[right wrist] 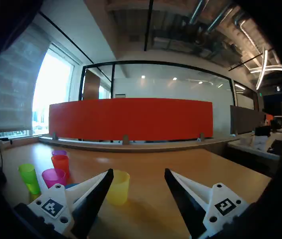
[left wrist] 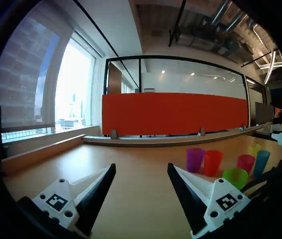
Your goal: Pour water
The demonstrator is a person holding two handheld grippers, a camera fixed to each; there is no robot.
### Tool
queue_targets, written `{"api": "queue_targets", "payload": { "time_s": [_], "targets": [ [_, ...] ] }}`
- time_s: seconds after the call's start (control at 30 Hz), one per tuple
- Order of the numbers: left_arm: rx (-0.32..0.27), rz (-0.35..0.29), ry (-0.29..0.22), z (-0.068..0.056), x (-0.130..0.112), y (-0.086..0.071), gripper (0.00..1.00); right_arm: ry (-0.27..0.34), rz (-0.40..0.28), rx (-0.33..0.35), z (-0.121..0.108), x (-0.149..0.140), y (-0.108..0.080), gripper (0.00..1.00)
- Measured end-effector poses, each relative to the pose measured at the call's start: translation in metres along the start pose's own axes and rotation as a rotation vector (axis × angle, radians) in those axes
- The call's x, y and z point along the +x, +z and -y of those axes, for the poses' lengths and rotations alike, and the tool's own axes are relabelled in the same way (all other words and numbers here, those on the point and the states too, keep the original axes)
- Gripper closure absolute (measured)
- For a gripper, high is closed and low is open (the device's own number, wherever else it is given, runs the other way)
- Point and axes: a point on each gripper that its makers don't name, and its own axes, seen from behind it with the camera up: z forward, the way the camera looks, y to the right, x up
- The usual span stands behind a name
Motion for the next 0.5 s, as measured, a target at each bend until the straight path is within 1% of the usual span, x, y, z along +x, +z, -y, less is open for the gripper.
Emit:
{"api": "queue_targets", "payload": {
  "time_s": [0.5],
  "targets": [
    [0.000,0.000,0.000,0.0000,0.0002,0.0002,0.04,0.000,0.000,0.000,0.0008,-0.0009,0.0000,0.01]
  ]
}}
